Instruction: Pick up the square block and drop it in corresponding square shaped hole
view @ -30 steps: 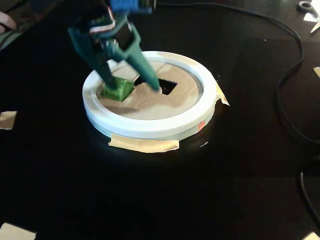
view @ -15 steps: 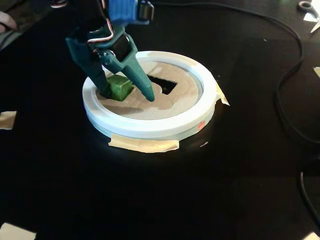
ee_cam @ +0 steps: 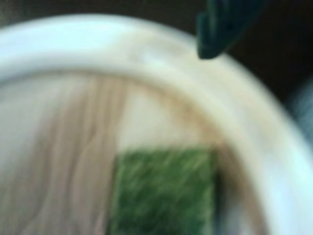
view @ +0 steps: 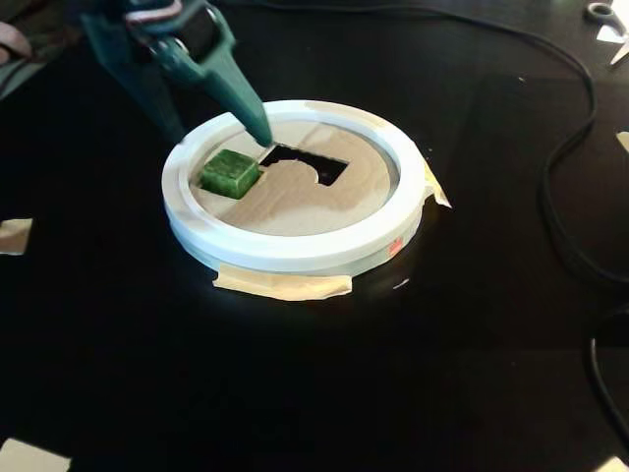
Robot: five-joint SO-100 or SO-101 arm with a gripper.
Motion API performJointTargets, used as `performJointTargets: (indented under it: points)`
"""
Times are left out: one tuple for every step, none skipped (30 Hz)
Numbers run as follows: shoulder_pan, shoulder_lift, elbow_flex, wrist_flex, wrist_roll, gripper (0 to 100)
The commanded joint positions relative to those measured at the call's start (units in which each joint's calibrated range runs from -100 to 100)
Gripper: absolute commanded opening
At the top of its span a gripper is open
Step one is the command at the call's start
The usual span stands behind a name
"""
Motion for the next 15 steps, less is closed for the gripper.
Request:
performJointTargets:
  points:
    - [1.1,-12.8,0.0,9.1,1.8,84]
    - [1.6,-14.6,0.5,10.0,2.6,84]
    - [3.1,-16.4,1.3,10.4,3.4,84]
    - [7.4,-19.6,3.8,10.6,4.7,84]
    - [9.9,-21.8,5.7,10.6,5.4,84]
    - [12.5,-24.2,7.7,10.4,6.3,84]
    - [15.4,-26.9,9.9,9.8,7.2,84]
    - [18.6,-30.0,12.4,9.5,8.2,84]
    - [24.6,-35.9,16.6,9.4,9.8,84]
    - [27.6,-39.0,18.8,9.4,10.5,84]
    - [30.3,-42.2,20.8,9.3,11.1,84]
    - [32.7,-45.3,22.7,9.3,11.7,84]
    - [35.1,-48.7,24.7,9.2,12.2,84]
    - [38.3,-54.3,28.6,8.4,12.7,84]
    - [39.6,-57.3,31.0,7.4,12.7,84]
